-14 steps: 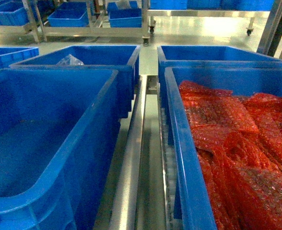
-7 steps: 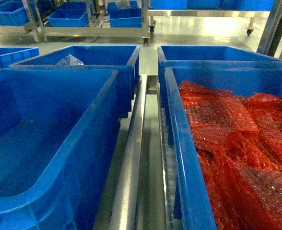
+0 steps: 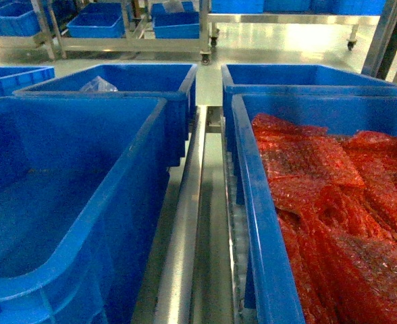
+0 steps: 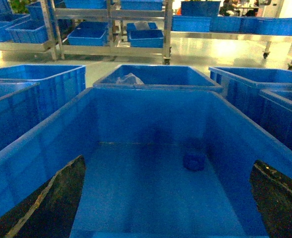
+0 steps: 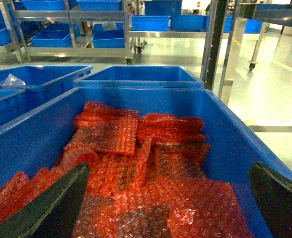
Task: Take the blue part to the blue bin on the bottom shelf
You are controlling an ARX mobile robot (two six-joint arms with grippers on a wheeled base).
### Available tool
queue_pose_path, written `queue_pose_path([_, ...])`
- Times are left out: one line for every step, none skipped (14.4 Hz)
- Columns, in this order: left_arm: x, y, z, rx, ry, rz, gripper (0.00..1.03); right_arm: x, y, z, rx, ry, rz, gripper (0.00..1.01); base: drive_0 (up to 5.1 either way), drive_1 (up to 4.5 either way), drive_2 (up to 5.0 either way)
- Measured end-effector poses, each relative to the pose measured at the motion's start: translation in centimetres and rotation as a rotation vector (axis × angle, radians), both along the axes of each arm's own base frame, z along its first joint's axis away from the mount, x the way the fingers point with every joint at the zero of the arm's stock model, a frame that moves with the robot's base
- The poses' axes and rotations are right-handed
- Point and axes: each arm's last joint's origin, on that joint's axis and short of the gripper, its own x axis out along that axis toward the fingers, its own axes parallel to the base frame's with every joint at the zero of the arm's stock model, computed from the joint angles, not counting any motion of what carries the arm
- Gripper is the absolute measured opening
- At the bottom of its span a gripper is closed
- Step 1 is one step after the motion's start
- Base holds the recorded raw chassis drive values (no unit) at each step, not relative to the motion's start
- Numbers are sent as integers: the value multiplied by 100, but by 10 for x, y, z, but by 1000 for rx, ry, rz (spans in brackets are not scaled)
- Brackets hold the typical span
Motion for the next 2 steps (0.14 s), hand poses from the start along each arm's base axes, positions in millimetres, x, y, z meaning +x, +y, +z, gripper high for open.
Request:
queue_pose_path([0, 0, 0, 0, 0, 0, 98, 0, 0, 0, 0, 0, 0, 98, 0, 0, 0])
queue_pose_path([0, 0, 0, 0, 0, 0, 98, 0, 0, 0, 0, 0, 0, 98, 0, 0, 0])
